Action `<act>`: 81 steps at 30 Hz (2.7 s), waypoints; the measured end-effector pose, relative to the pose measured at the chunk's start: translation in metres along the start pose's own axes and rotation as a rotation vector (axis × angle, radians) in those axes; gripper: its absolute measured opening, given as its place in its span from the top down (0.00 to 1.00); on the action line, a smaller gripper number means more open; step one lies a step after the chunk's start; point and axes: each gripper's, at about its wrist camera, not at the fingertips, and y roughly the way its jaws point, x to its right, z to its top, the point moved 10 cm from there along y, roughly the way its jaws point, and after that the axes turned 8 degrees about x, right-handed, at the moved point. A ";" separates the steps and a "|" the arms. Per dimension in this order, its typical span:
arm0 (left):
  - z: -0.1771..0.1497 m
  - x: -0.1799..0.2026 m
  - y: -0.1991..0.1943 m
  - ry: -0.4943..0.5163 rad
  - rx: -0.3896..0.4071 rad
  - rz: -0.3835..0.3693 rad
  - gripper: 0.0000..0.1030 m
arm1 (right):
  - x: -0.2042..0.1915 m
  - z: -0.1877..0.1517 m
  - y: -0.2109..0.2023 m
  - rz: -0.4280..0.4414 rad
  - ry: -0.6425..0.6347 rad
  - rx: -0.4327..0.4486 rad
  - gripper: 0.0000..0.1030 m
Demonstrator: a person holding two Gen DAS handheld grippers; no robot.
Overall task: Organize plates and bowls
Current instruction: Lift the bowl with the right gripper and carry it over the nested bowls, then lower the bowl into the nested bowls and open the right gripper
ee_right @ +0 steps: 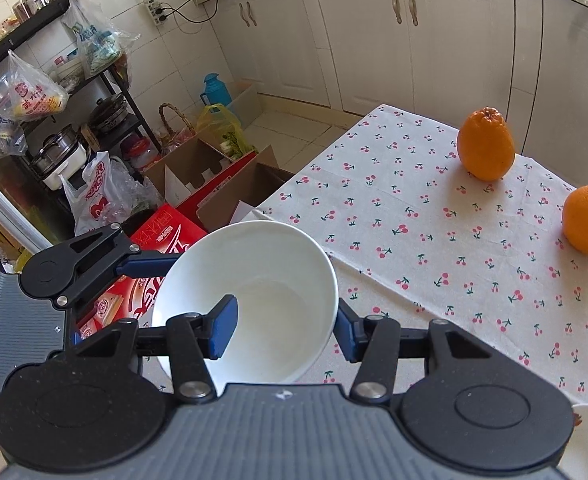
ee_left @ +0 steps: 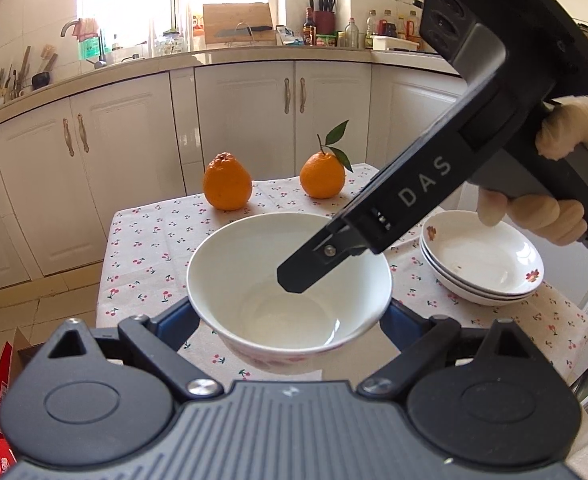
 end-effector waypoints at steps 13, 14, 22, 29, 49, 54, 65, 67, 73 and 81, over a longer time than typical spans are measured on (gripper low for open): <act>-0.006 0.038 -0.025 0.023 -0.007 -0.030 0.07 | -0.011 -0.032 -0.037 -0.006 -0.008 0.025 0.45; -0.007 0.041 -0.026 0.025 -0.009 -0.034 0.07 | -0.011 -0.035 -0.039 -0.007 -0.006 0.025 0.45; -0.016 0.058 -0.025 0.028 -0.027 -0.063 0.07 | -0.007 -0.056 -0.048 -0.018 0.009 0.018 0.45; -0.025 0.068 -0.022 0.025 -0.043 -0.079 0.07 | -0.003 -0.069 -0.050 -0.042 -0.001 0.010 0.44; -0.039 0.068 -0.014 -0.003 -0.081 -0.094 0.07 | 0.002 -0.084 -0.039 -0.056 0.008 -0.004 0.44; -0.041 0.067 -0.013 -0.004 -0.085 -0.093 0.07 | 0.000 -0.085 -0.037 -0.056 0.004 -0.007 0.43; -0.047 0.069 -0.015 -0.017 -0.095 -0.110 0.03 | -0.003 -0.084 -0.039 -0.070 -0.052 0.026 0.10; -0.050 0.069 -0.018 -0.015 -0.103 -0.113 0.03 | -0.003 -0.084 -0.041 -0.067 -0.049 0.029 0.09; -0.055 0.071 -0.028 0.002 -0.102 -0.118 0.03 | -0.002 -0.092 -0.045 -0.085 -0.069 0.031 0.08; -0.064 0.066 -0.033 0.015 -0.100 -0.109 0.03 | -0.011 -0.105 -0.050 -0.140 -0.160 0.041 0.08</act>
